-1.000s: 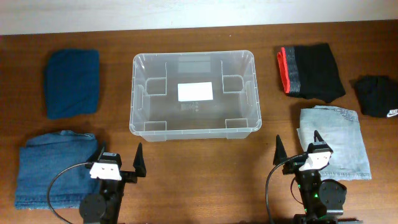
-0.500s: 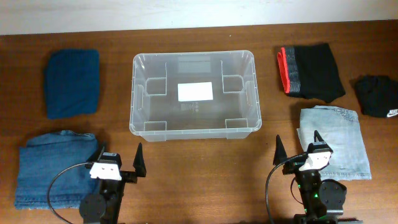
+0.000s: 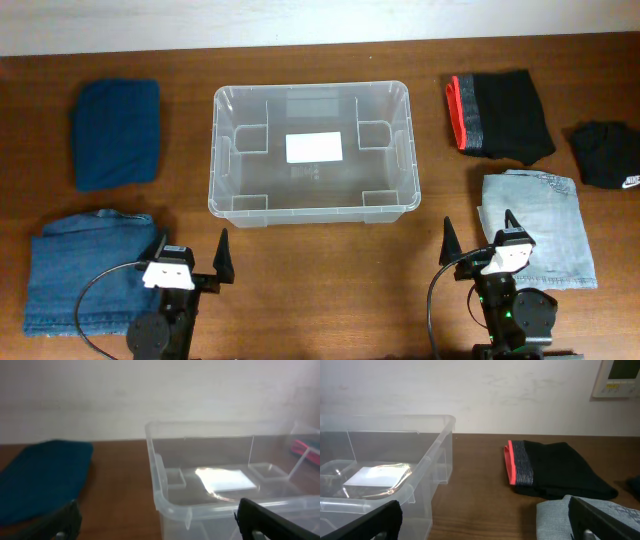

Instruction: Pack container

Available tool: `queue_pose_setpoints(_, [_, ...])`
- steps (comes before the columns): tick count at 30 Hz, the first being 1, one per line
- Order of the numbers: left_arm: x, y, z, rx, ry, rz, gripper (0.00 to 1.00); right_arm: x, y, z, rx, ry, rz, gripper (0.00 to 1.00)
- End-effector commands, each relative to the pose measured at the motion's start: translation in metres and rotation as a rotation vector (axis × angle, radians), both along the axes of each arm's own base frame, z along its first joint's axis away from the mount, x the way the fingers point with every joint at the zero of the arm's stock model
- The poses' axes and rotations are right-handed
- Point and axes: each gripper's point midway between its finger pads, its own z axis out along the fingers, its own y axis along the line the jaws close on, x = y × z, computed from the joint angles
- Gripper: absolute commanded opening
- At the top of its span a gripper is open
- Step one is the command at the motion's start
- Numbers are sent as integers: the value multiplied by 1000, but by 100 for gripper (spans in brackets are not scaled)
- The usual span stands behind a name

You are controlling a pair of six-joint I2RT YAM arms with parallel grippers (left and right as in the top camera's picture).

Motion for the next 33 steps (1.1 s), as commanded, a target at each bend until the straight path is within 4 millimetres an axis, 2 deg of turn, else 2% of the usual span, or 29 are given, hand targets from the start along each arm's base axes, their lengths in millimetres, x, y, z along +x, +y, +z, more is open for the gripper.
queue_pose_setpoints(1, [-1, -1, 15, -10, -63, -9, 99, 0, -1, -1, -2, 1, -1, 99])
queue_pose_setpoints(4, [-4, -7, 35, -4, -131, -42, 99, 0, -1, -1, -2, 1, -1, 98])
queue_pose_setpoints(10, [-8, -4, 65, 13, -175, -24, 100, 0, -1, -1, -2, 1, -1, 98])
queue_pose_setpoints(17, [-3, 15, 99, 6, -49, 50, 99, 0, -1, -1, -2, 1, -1, 99])
queue_pose_setpoints(19, [4, 19, 112, 27, 19, 56, 99, 0, -1, -1, -2, 1, -1, 99])
queue_pose_setpoints(24, [30, 10, 141, 102, 174, -65, 99, 0, -1, -1, -2, 1, -1, 99])
queue_pose_setpoints(28, [48, 1, 154, 72, 234, -148, 99, 0, -1, -1, -2, 1, -1, 99])
queue_pose_setpoints(31, [60, 9, 155, 55, 258, -110, 99, 0, -1, -1, -2, 1, -1, 99])
queue_pose_setpoints(33, [67, 28, 155, -4, 291, 3, 99, 0, -1, -1, -2, 1, -1, 99])
